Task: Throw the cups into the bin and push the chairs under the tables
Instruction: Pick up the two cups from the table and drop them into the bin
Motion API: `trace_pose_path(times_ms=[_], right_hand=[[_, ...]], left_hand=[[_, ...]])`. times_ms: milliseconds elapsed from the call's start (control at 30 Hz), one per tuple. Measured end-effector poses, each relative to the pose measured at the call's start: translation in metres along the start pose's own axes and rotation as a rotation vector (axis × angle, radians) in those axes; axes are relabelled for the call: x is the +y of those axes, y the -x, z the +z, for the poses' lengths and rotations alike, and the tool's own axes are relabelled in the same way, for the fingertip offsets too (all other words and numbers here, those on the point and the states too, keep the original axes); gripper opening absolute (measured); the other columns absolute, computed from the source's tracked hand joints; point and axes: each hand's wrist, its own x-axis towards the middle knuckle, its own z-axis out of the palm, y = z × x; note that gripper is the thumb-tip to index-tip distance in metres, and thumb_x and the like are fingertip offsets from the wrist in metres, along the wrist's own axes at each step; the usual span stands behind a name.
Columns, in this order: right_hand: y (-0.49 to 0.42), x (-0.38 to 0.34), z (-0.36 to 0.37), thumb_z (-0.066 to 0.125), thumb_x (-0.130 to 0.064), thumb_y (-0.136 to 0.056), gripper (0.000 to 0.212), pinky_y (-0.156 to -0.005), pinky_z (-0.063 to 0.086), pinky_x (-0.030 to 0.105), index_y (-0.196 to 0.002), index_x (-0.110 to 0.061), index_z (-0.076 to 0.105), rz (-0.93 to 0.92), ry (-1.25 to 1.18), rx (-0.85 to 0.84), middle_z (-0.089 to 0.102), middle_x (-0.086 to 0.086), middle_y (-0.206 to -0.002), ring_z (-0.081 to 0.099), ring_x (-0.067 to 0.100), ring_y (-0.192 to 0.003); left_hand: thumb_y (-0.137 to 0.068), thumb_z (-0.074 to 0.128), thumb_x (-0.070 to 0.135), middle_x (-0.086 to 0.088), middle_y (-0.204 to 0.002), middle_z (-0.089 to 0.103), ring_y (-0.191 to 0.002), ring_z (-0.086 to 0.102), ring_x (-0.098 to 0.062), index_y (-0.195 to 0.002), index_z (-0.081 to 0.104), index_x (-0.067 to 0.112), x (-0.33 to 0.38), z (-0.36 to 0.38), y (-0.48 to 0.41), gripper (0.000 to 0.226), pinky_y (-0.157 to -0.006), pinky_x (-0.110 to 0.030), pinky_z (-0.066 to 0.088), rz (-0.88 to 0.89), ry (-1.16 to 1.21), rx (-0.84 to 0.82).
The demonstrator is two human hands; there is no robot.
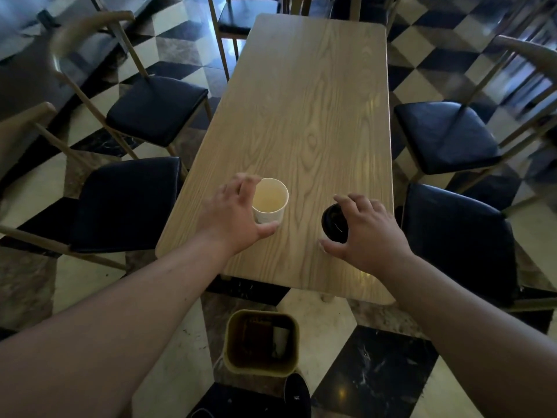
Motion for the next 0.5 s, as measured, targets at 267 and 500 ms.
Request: trace_pose_path(times_ms=[267, 500], right_hand=[[-0.014, 0.010, 0.014, 0.071, -0.073, -0.084, 0.110, -0.111, 0.047, 0.054, -0.165, -0.041, 0.004, 0.039, -0.084, -0.056, 0.017, 0.001, -0.173, 0.035, 0.033, -0.150], [-0.020, 0.012, 0.021, 0.077, -0.065, -0.084, 0.106, -0.101, 0.053, 0.046, -0.163, -0.040, 0.012, 0.032, -0.130, -0.062, 0.027, -0.002, -0.164, 0.046, 0.029, -0.138]], left_hand=[[-0.075, 0.081, 0.067, -0.001, -0.173, 0.011, -0.155, 0.022, -0.032, -0.161, 0.010, 0.039, 0.009, 0.011, -0.031, 0.115, -0.119, -0.055, 0.034, -0.059, 0.014, -0.119], [-0.079, 0.080, 0.064, -0.002, -0.170, 0.019, -0.149, 0.031, -0.033, -0.164, 0.010, 0.035, 0.011, 0.012, -0.045, 0.113, -0.111, -0.053, 0.041, -0.089, -0.065, -0.205]])
